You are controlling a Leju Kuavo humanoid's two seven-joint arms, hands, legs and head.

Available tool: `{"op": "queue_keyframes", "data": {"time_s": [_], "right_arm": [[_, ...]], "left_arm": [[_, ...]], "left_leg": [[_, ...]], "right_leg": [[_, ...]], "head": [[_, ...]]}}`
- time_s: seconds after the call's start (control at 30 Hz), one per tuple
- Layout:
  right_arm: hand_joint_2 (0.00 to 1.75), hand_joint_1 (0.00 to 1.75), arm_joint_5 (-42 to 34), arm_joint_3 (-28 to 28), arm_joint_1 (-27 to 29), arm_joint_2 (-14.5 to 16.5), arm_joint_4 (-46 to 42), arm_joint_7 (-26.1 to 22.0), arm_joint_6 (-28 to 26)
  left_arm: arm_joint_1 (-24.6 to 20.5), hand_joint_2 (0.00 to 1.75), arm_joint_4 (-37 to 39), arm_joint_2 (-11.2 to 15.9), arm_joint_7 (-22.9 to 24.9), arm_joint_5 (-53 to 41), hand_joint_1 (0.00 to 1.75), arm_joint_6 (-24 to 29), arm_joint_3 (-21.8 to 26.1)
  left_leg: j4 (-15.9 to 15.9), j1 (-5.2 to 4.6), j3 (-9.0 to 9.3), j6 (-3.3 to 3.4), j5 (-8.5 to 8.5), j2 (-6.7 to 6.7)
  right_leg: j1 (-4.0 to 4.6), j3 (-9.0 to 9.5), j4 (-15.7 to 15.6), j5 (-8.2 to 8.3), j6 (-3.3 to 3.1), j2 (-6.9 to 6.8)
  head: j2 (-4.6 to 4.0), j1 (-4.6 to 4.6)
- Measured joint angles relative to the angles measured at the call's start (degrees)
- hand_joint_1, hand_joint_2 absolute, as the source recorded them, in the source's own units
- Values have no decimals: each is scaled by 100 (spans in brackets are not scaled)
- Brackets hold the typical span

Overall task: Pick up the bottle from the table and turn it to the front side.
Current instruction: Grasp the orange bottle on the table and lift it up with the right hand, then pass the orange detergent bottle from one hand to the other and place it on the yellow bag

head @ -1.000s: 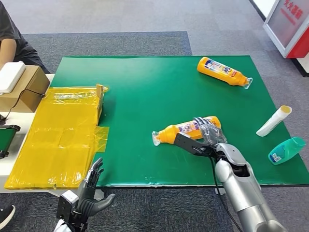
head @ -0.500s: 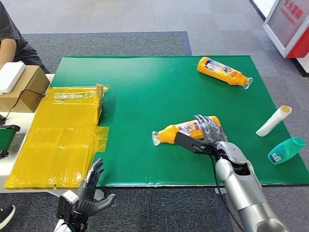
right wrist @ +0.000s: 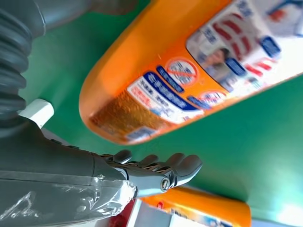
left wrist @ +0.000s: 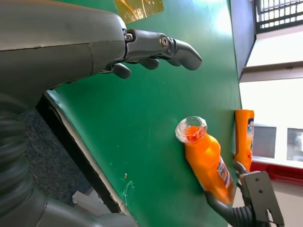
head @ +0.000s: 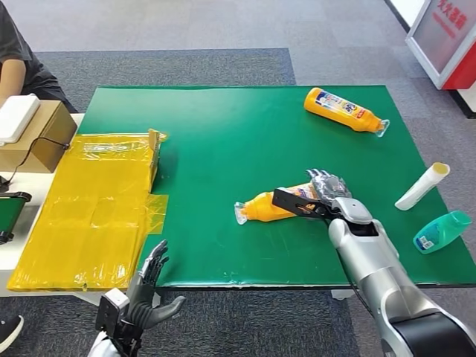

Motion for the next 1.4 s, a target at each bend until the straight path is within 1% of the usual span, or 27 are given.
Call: {"op": "queue_keyframes", "data": {"time_s": [0.03, 0.13, 0.17, 0.27, 0.33, 0.47, 0.57, 0.67, 0.8, 0.87, 0.93, 1.03, 1.13, 1.27, 1.4], "right_arm": [[175, 7, 27, 7, -63, 1, 160, 1, -2], [175, 138, 107, 25, -247, 2, 628, -17, 20], [175, 175, 127, 29, -309, 2, 769, -40, 46], [175, 175, 147, 35, -457, 2, 1090, -195, 79], [175, 175, 113, 37, -498, -1, 1179, -353, 6], [175, 175, -112, 37, -421, -6, 1034, -682, -140], [175, 175, -513, 25, -69, -8, 385, -857, -127], [175, 175, -1209, -14, 580, 33, -794, -1007, -126], [175, 175, -2004, -38, 1471, 255, -2237, -1187, -91], [175, 175, -2238, -29, 1813, 391, -2712, -1301, -92], [175, 175, -2388, -16, 2060, 522, -2984, -1415, -101], [175, 175, -2465, 21, 2354, 706, -3170, -1539, -161], [175, 175, -2391, 126, 2566, 922, -3207, -1642, -238], [175, 175, -2192, 327, 2709, 1186, -3122, -1734, -375], [175, 175, -2076, 516, 2755, 1386, -2901, -1780, -436]], "left_arm": [[-9, 175, 15, 9, 0, 23, 0, 8, -29], [-40, 175, 57, 44, 0, 89, 0, 35, -118], [-51, 175, 69, 58, 0, 117, 0, 45, -147], [-72, 175, 98, 102, 0, 197, 0, 89, -202], [-74, 175, 112, 129, 0, 245, 0, 127, -224], [-50, 175, 121, 163, 0, 272, 0, 178, -250], [-11, 175, 120, 178, 0, 266, 0, 188, -243], [59, 175, 110, 166, 0, 228, 0, 102, -189], [62, 175, 13, 88, 76, 284, 0, -258, -15], [12, 175, -22, 33, 265, 481, 0, -490, 81], [-79, 175, -30, -15, 541, 764, 0, -675, 180], [-261, 175, -30, -66, 894, 1158, 0, -817, 314], [-480, 175, -42, -94, 1152, 1360, 0, -852, 385], [-743, 175, -120, -121, 1350, 1443, 0, -823, 397], [-945, 175, -264, -138, 1504, 1493, 0, -809, 347]], "left_leg": [[0, 0, 0, 0, 0, 0], [0, 0, 1, 0, 0, 0], [0, 0, 1, 0, 0, 0], [0, 0, 3, 0, -1, 0], [0, 0, 3, 1, -1, 0], [1, 0, 3, 0, 0, 1], [1, 1, 2, -1, 1, -1], [1, 2, -3, -2, -1, -5], [0, 4, -6, -4, -9, -5], [0, 4, -8, -3, -11, -5], [0, 4, -9, -2, -12, -5], [0, 3, -8, -2, -13, -5], [1, 3, -8, -4, -8, -5], [0, 4, -8, -8, -3, -5], [1, 4, -8, -8, -2, -5]], "right_leg": [[0, 0, 0, 0, 0, 0], [0, 0, 0, -1, 0, -1], [0, 0, 0, -1, 0, -1], [0, 1, 0, -1, -1, -1], [0, 2, 0, -1, 0, -1], [0, 2, 0, 1, 0, 0], [1, 1, 0, 0, -1, -4], [4, -3, 1, -6, -6, -11], [6, -8, 1, -17, -13, -11], [6, -9, 1, -20, -13, -12], [6, -9, 1, -20, -13, -12], [5, -8, 1, -17, -13, -12], [5, -9, 1, -13, -13, -11], [6, -10, 1, -12, -14, -11], [6, -10, 1, -11, -14, -11]], "head": [[0, 1], [0, 1], [0, 1], [0, 1], [0, 1], [0, 1], [0, 0], [0, 1], [0, 1], [0, 1], [0, 2], [0, 1], [0, -1], [0, 0], [0, 1]]}}
